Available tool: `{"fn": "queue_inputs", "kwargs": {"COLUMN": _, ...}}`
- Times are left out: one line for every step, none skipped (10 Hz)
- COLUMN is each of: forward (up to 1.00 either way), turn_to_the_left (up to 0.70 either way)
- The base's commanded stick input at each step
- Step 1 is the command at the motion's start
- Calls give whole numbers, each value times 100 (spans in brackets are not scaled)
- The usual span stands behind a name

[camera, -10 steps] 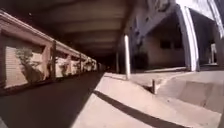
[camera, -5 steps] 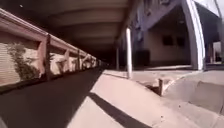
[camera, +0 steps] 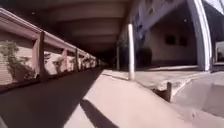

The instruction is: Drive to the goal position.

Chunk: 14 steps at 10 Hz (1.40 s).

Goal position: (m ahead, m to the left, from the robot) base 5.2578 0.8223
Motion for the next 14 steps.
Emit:
{"fn": "queue_inputs", "kwargs": {"forward": 85, "turn_to_the_left": 0}}
{"fn": "queue_inputs", "kwargs": {"forward": 85, "turn_to_the_left": 0}}
{"fn": "queue_inputs", "kwargs": {"forward": 85, "turn_to_the_left": 0}}
{"fn": "queue_inputs", "kwargs": {"forward": 85, "turn_to_the_left": 0}}
{"fn": "queue_inputs", "kwargs": {"forward": 85, "turn_to_the_left": 0}}
{"fn": "queue_inputs", "kwargs": {"forward": 85, "turn_to_the_left": 0}}
{"fn": "queue_inputs", "kwargs": {"forward": 85, "turn_to_the_left": 0}}
{"fn": "queue_inputs", "kwargs": {"forward": 85, "turn_to_the_left": 0}}
{"fn": "queue_inputs", "kwargs": {"forward": 85, "turn_to_the_left": 0}}
{"fn": "queue_inputs", "kwargs": {"forward": 85, "turn_to_the_left": 0}}
{"fn": "queue_inputs", "kwargs": {"forward": 85, "turn_to_the_left": 0}}
{"fn": "queue_inputs", "kwargs": {"forward": 85, "turn_to_the_left": 0}}
{"fn": "queue_inputs", "kwargs": {"forward": 85, "turn_to_the_left": 0}}
{"fn": "queue_inputs", "kwargs": {"forward": 85, "turn_to_the_left": 0}}
